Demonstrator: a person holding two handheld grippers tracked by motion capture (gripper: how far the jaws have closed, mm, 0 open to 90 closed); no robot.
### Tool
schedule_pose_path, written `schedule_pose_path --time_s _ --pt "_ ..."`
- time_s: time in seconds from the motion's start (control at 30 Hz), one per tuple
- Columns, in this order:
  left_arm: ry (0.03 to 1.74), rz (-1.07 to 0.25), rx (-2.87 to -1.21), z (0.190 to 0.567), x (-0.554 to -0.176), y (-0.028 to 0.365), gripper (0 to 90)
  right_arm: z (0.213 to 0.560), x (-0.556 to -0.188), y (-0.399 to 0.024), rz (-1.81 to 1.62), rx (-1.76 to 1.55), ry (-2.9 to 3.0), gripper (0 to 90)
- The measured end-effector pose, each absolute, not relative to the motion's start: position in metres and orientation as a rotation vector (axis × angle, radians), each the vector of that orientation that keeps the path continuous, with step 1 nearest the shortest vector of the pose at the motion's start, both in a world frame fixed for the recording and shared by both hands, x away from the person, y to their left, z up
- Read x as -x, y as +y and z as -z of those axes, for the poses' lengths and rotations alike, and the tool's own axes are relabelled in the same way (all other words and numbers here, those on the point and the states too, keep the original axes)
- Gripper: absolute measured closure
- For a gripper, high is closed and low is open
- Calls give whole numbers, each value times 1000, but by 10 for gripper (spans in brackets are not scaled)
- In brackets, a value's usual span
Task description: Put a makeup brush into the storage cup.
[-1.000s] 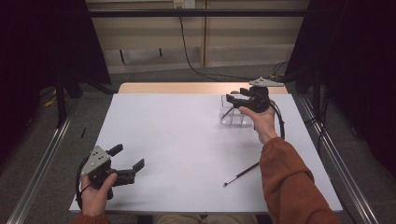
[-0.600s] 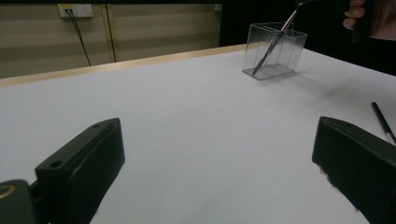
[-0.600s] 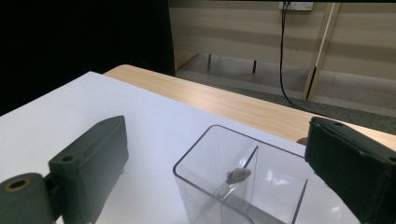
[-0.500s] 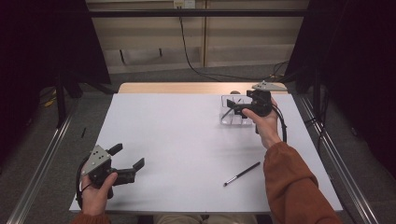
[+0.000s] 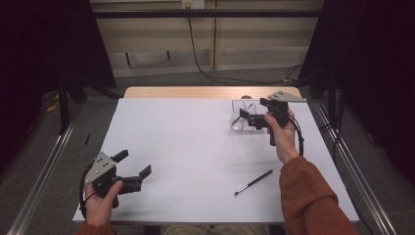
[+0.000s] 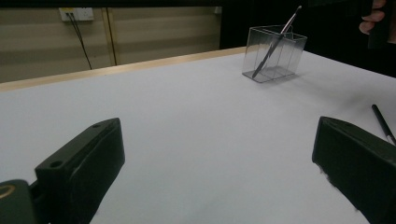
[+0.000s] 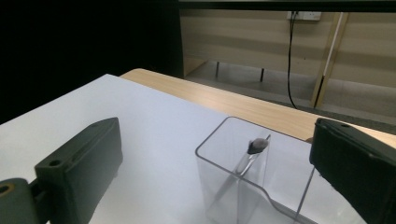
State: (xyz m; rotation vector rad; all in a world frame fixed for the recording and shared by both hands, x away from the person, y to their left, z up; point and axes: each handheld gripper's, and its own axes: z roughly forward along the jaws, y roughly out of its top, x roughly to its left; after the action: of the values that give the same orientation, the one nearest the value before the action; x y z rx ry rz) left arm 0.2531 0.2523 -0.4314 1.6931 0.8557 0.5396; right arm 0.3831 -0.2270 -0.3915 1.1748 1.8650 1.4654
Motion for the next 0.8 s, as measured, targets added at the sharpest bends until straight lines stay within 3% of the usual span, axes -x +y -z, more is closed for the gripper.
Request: schedule_pose_path --time_s 0.8 --pt "862 -541 -1670 431 -251 254 24 404 -327 -255 -1512 -1185 1817 19"
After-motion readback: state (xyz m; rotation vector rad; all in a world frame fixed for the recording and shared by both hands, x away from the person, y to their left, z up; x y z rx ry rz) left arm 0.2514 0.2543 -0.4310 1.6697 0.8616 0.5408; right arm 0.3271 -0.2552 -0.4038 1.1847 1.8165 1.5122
